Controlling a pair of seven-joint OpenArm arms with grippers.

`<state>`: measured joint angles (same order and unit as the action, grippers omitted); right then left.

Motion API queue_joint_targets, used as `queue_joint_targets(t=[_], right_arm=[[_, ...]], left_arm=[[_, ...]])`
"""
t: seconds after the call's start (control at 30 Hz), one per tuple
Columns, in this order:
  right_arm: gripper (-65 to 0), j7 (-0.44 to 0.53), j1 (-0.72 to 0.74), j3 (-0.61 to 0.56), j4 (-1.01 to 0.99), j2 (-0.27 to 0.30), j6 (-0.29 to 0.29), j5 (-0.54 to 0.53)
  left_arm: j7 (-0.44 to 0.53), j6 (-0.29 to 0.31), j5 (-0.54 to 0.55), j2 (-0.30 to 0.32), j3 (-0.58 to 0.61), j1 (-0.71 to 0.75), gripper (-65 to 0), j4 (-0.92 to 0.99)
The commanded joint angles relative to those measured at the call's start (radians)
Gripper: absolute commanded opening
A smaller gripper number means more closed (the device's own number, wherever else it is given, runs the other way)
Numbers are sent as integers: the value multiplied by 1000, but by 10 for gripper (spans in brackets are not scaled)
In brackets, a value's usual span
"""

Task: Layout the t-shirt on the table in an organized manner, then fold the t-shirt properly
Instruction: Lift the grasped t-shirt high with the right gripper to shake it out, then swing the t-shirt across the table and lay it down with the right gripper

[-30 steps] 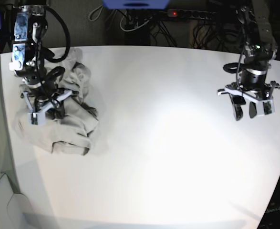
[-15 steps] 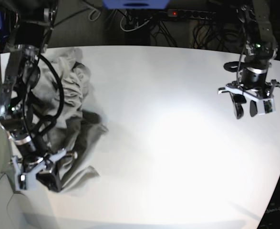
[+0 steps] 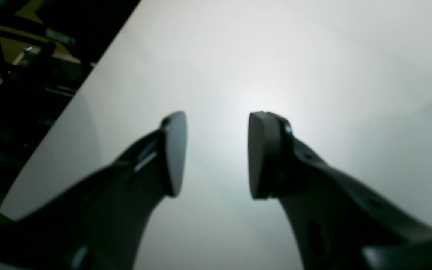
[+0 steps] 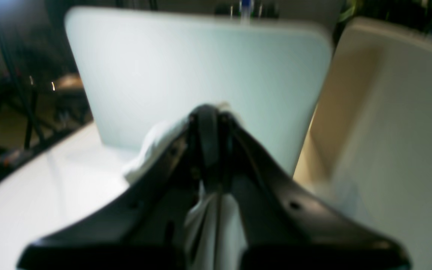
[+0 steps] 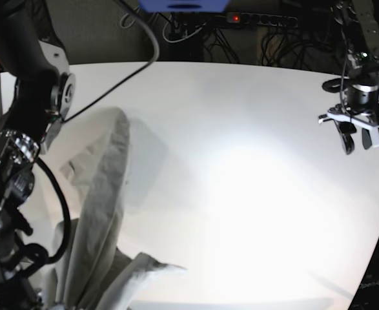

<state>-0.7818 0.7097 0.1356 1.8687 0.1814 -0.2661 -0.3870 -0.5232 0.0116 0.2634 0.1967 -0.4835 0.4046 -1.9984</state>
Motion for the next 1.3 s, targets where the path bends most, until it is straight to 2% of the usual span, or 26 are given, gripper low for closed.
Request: queue_joint_targets(t=[0.0,0.1,0.2,0.27,0.4,0.53,0.67,0.83,0.97,1.13,1.27], right_arm=[[-650,34,28,8,18,7,-20,-11],[-650,35,37,-21,33,20,-20,-19],[-650,34,90,3,42,46,-20,-25],[-650,23,106,12,50,39,-20,-27],[-650,-63,150,8,85,39,-22,-28],[-650,-123,147,-27,119,22,-40,-82],[-650,-133,149,-41,131,11,-46,-99],[-650,-133,138,-46,128,-33,-46,-185],[-650,-133,80,-130,116,-127,-46,-197],[-650,-126,-35,-279,39,-221,-51,-200],[-650,-64,-114,-377,-113,-274,-143,-197]], left_arm=[[25,-14,1,10,-14,3,-387,-23],[25,-14,1,10,-31,7,-387,-23],[25,-14,1,10,-34,4,-387,-23],[25,-14,1,10,-33,3,-387,-23],[25,-14,1,10,-33,-2,-387,-23],[25,-14,1,10,-30,0,-387,-23],[28,-14,1,10,-31,0,-387,-22],[28,-14,1,10,-34,9,-387,-23],[35,-14,1,7,-51,41,-387,-25],[33,-14,1,-32,-114,40,-387,-25],[33,-12,1,-32,-122,43,-387,-23]])
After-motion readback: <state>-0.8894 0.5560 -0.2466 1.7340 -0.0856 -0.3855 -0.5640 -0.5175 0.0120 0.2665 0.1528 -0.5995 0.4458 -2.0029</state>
